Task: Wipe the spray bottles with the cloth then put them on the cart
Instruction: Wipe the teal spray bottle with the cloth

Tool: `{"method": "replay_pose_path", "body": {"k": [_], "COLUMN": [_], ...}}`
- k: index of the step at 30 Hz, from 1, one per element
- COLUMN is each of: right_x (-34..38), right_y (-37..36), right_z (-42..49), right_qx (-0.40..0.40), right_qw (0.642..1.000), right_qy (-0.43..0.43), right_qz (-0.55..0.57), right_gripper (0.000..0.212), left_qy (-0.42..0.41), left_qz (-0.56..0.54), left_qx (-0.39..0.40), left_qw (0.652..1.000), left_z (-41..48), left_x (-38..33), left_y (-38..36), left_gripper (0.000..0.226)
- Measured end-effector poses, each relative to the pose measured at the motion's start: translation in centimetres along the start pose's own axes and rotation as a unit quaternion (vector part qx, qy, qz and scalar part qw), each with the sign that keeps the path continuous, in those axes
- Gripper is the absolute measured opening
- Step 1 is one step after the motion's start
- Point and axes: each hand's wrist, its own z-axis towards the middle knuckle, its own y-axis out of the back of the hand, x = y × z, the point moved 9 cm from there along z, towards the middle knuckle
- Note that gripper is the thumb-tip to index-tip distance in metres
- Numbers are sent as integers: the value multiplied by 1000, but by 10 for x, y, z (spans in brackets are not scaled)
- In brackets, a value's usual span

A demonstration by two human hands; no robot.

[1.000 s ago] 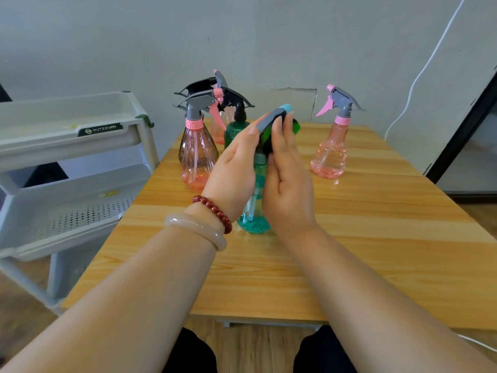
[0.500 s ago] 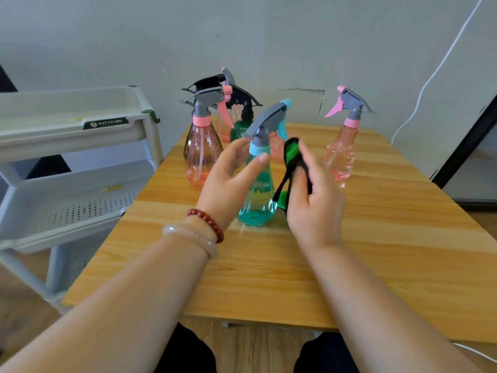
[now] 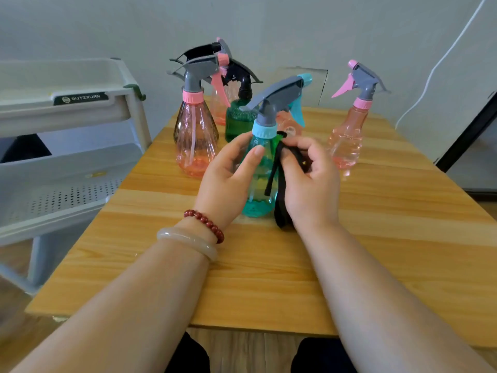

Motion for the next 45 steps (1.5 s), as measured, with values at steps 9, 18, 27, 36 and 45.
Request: {"method": "replay_pose_path", "body": {"k": [9, 18, 27, 36, 45], "right_x": [-25, 4, 10, -9, 11], "right_y": [-7, -22, -18, 8, 0], "right_z": [-4, -13, -17, -2, -3], "right_qx": [4, 75, 56, -1, 28], "right_qw": [996, 996, 991, 987, 979], "right_qy": [-85, 45, 119, 31, 143], "right_qz": [38, -23, -22, -158, -142], "right_gripper": [29, 40, 42, 34, 33], "left_qy": [2, 8, 31, -1, -11], "left_qz": [5, 18, 13, 91, 41], "left_qx": [-3, 10, 10, 29, -7], "left_qw": [1000, 1000, 999, 995, 999], "left_z": [-2, -1, 1, -2, -4], "left_x": [3, 10, 19, 17, 13], "left_y": [-1, -2, -1, -3, 7], "left_gripper": [27, 33, 42, 58, 42]}}
